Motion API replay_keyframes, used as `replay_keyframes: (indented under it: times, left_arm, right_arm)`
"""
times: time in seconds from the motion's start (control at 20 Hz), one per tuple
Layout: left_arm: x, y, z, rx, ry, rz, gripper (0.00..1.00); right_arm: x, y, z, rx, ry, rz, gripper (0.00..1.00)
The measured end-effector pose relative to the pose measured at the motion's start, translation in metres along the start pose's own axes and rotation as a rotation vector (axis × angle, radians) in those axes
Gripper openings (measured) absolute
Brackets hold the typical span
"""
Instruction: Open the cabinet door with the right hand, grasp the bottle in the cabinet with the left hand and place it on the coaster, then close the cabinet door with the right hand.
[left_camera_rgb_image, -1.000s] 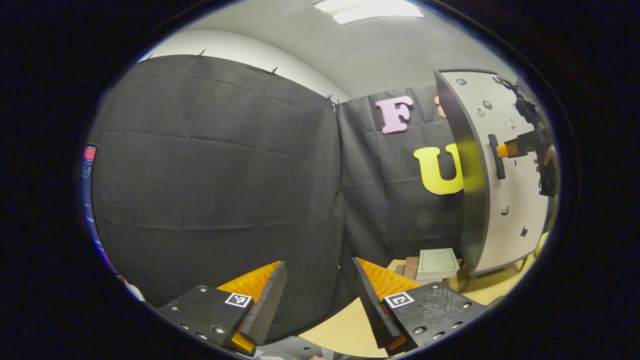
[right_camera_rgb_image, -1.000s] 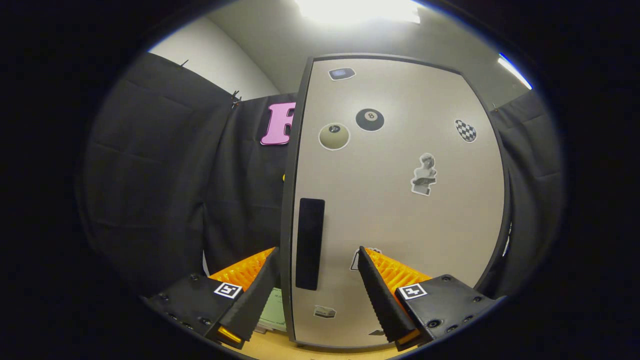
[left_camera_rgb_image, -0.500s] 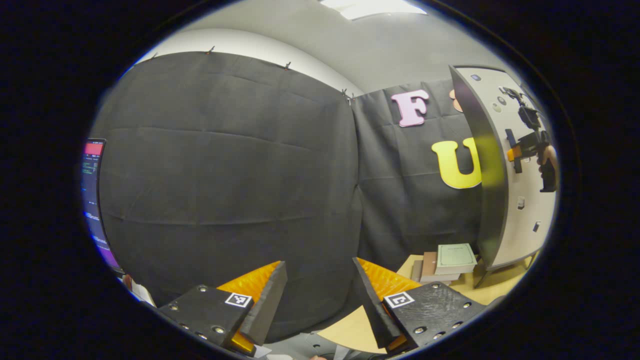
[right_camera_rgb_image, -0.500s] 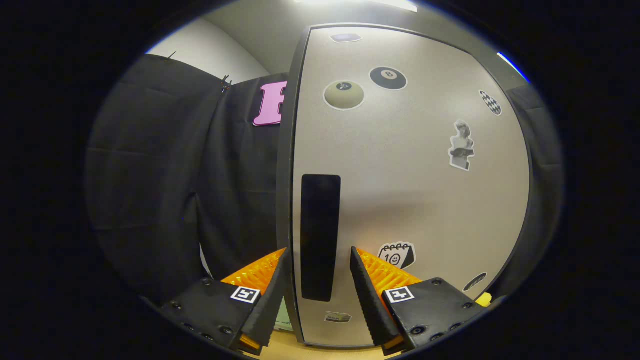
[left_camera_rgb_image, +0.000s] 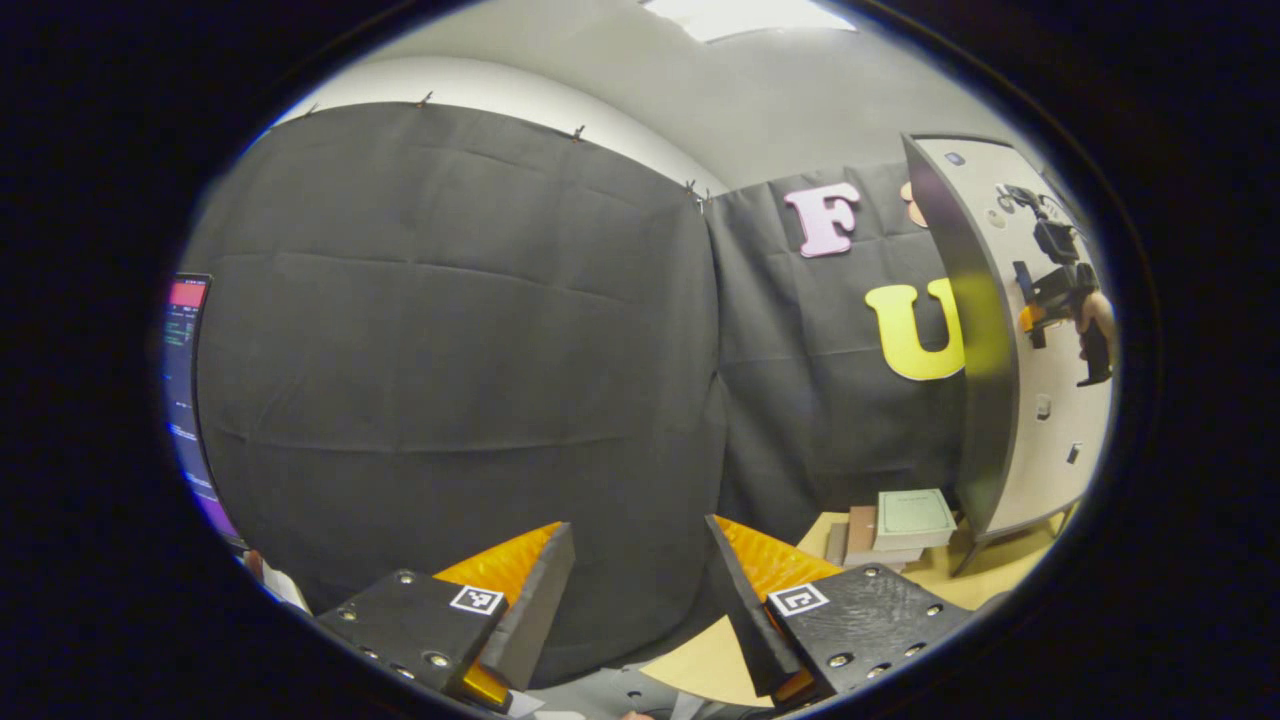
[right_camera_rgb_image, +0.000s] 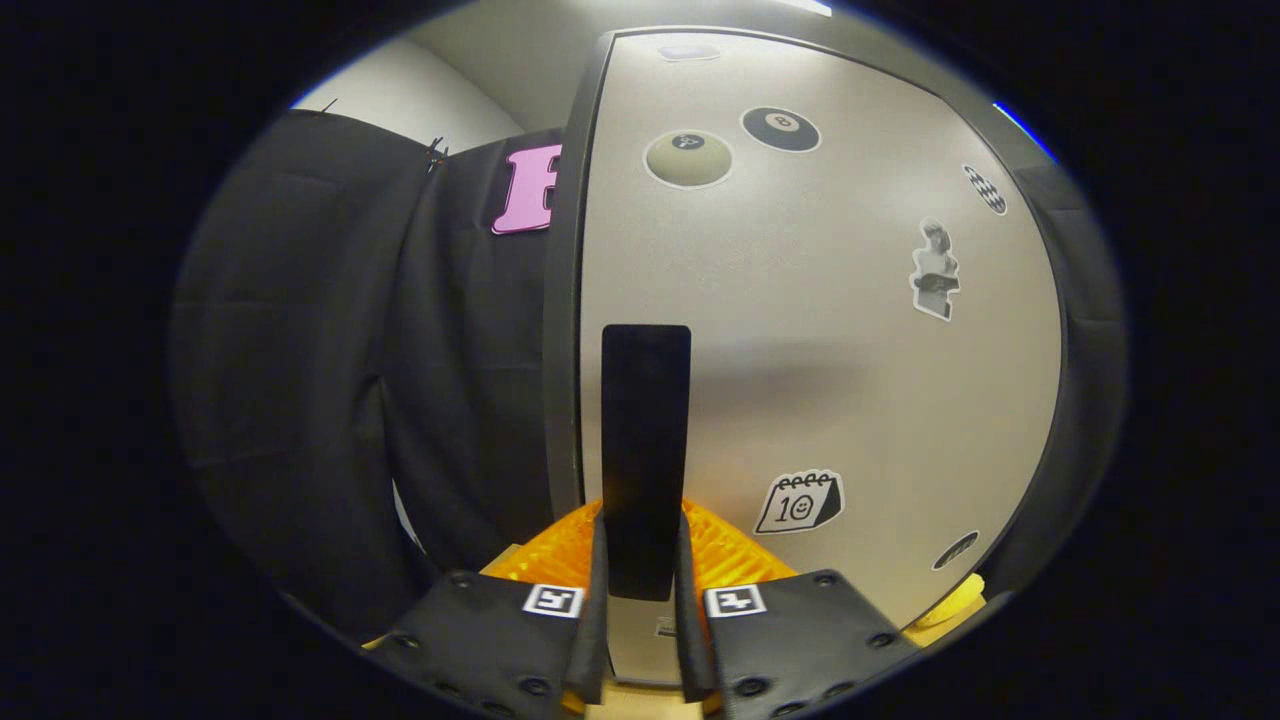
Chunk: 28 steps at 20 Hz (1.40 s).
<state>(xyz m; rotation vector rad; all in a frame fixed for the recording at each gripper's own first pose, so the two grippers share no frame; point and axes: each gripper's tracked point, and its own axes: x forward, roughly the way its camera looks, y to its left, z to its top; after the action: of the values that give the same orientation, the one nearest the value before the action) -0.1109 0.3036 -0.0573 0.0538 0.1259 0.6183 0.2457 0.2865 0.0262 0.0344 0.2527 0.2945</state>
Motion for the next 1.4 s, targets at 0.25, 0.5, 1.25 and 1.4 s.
replay_keyframes:
  times: [0.25, 0.5, 1.25, 1.4]
  left_arm:
    - [0.005, -0.004, 0.005, -0.011, -0.024, -0.015, 0.81]
    - [0.012, -0.019, 0.019, -0.025, -0.054, -0.057, 0.81]
    - [0.032, -0.122, 0.041, -0.06, -0.109, -0.34, 0.82]
    - [0.031, -0.131, 0.044, -0.067, -0.11, -0.374, 0.8]
  right_arm:
    - [0.0, 0.0, -0.002, -0.012, 0.018, 0.028, 0.13]
    - [-0.011, -0.001, -0.003, 0.012, 0.031, 0.076, 0.13]
    - [-0.046, -0.011, -0.01, 0.026, 0.097, 0.187, 0.13]
    - [-0.048, -0.014, -0.012, 0.041, 0.104, 0.19, 0.13]
